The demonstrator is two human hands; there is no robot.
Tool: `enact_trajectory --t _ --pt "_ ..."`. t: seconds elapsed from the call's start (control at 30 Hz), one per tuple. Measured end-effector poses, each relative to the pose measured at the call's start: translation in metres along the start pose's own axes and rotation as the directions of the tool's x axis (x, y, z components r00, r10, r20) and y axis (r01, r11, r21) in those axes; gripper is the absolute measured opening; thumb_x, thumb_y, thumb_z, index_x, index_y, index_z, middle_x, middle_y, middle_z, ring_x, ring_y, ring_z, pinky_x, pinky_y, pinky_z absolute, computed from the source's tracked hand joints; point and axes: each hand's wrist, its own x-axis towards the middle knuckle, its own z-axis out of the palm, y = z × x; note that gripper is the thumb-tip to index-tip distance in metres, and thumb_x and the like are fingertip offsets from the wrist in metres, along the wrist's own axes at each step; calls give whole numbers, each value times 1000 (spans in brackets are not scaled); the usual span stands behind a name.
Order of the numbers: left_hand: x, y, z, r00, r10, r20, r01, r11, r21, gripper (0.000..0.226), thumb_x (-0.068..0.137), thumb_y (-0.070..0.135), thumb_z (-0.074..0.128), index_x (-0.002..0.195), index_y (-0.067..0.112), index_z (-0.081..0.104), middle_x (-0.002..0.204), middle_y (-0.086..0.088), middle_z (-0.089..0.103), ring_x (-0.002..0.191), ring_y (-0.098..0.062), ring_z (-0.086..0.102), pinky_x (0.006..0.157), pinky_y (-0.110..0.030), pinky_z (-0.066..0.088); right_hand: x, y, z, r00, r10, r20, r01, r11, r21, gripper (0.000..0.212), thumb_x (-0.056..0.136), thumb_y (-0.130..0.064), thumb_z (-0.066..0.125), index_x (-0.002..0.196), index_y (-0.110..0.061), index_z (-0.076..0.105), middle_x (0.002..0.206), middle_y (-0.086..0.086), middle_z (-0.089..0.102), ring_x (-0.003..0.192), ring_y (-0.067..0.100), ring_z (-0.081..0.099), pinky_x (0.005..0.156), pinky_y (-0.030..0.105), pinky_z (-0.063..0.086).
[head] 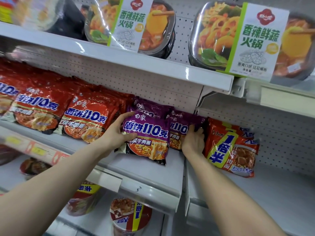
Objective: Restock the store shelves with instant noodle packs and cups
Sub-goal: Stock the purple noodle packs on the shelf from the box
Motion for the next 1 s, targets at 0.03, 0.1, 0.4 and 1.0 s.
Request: enact_trajectory --t 0.03,0.1,0.4,1.0 --pt "-1 0 -1 1000 3 2 -3 1000 5 70 86 -3 67 140 35 42 120 -6 59 92 -15 70 71 -28 59 -1 -1 -1 1000 -13 -8 13 1000 -21 48 95 -23 59 138 -14 40 135 21 40 115 35 48 86 41 48" --pt "-2 2 -3 1000 12 7 -12 1000 21 70 86 -3 67 140 34 42 120 -5 59 90 -12 70 71 -27 59 -3 -1 -6 999 -51 1 51 998 -44 47 93 -21 61 135 -13 44 137 20 39 118 36 45 90 42 47" --pt "4 6 22 998 12 63 -14 999 33 72 86 -4 68 141 33 41 118 -7 60 91 -14 70 70 -27 58 -22 8 -65 972 -196 -133 223 947 232 46 93 0 52 136 -17 52 137 13 50 116 32 57 93 41 51" --pt "72 -30 99 995 7 96 -49 895 444 68 82 19 76 137 40 42 119 0 65 107 -23 64 96 -45 52 -62 30 -48 917 -340 211 313 938 150 63 91 -37 66 146 -19 40 145 8 35 128 30 43 106 39 41"
